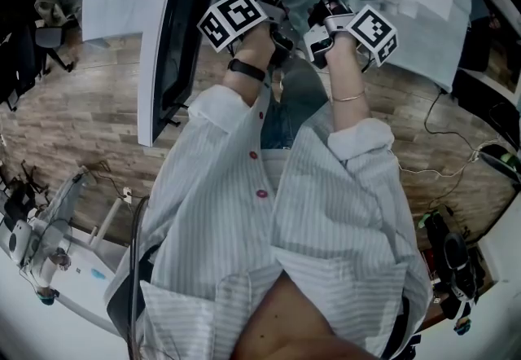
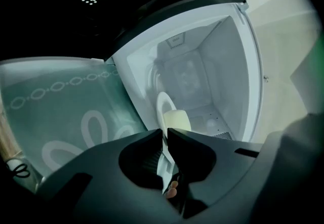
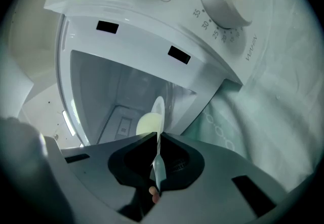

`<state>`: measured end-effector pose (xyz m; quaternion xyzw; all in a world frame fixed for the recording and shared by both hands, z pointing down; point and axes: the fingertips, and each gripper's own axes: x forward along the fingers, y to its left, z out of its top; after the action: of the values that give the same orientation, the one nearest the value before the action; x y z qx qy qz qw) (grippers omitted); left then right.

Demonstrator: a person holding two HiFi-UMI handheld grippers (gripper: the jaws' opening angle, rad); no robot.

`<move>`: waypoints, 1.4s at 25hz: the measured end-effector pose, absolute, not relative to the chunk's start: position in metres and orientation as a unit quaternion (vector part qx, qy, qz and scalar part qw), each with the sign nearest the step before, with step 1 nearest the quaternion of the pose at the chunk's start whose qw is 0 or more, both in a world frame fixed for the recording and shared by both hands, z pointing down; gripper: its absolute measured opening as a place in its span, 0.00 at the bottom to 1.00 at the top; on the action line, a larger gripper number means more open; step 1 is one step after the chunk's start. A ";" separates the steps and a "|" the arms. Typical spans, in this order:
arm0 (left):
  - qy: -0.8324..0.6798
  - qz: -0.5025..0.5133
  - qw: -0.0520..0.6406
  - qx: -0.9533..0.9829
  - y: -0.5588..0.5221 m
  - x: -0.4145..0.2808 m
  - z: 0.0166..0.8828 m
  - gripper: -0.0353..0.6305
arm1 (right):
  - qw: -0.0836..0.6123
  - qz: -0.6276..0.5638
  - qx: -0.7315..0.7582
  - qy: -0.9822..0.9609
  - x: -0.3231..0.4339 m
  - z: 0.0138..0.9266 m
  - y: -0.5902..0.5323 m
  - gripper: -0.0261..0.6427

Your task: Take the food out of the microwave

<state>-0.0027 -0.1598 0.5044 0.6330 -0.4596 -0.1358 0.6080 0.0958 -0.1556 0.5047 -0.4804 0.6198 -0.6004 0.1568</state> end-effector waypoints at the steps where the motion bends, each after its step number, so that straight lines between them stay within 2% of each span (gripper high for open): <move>1: -0.460 -0.143 0.608 0.631 -0.157 -0.002 0.503 0.11 | 0.160 -0.603 -0.475 0.620 0.097 0.504 -0.153 0.11; 19: -0.475 -0.224 0.587 0.617 -0.085 0.021 0.460 0.09 | 0.180 -0.624 -0.391 0.653 0.120 0.466 -0.092 0.10; 35: -0.445 -0.223 0.591 0.635 -0.029 0.052 0.378 0.09 | 0.189 -0.619 -0.367 0.668 0.151 0.387 -0.031 0.10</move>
<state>0.0522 -0.0287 0.3781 0.6351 -0.4448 -0.2235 0.5906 0.1512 -0.0315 0.3870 -0.3672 0.6678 -0.6192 0.1894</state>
